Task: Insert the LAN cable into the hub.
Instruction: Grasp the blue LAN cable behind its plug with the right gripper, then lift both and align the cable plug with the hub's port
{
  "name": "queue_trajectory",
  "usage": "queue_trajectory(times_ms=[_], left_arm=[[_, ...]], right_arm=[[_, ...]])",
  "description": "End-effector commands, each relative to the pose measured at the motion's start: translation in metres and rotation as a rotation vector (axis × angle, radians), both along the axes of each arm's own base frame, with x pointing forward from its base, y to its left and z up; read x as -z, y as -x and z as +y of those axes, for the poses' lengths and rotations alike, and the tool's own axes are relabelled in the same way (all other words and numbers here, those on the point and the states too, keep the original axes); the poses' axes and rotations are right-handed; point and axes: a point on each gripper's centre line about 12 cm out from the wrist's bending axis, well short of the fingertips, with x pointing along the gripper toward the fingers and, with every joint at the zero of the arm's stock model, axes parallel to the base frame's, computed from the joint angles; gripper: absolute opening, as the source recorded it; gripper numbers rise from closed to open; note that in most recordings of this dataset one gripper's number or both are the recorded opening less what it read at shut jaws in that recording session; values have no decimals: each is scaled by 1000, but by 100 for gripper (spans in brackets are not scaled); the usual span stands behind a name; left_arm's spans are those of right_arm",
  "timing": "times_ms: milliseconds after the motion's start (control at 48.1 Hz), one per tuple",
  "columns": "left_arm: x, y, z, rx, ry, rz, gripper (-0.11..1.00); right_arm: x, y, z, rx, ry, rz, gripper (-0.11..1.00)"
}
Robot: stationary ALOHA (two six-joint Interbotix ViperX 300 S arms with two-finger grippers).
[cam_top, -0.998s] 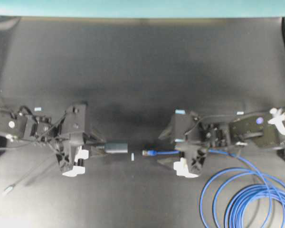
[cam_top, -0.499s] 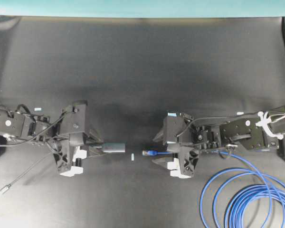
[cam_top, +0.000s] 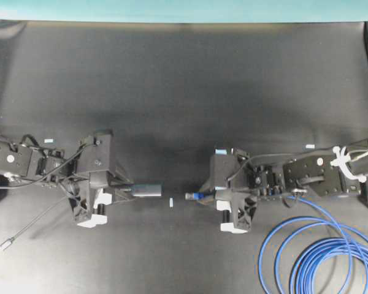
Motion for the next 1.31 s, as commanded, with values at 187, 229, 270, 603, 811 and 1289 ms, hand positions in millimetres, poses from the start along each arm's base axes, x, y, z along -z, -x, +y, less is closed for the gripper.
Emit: queue_trajectory(times_ms=[187,229,270,603,811,1289], left_arm=[[-12,-10,-1,16,-30,-1,28],[-14,-12,-1,26,-48,0,28],[-16,-15,-1,35,-64,2,28],[-26,-35,4,50,-119,4,28],[-26,-36,4,50,-119,2,28],[-24,-36,4,48,-118,5,28]], right_arm=[[-44,-5,6,0,-29,-87,12],[-53,-7,5,4,-32,-101,12],[-58,-7,4,5,-33,-102,12],[-71,-20,2,13,-33,-90,12],[-71,-23,-4,29,-31,-92,12],[-73,-28,-5,34,-32,-101,12]])
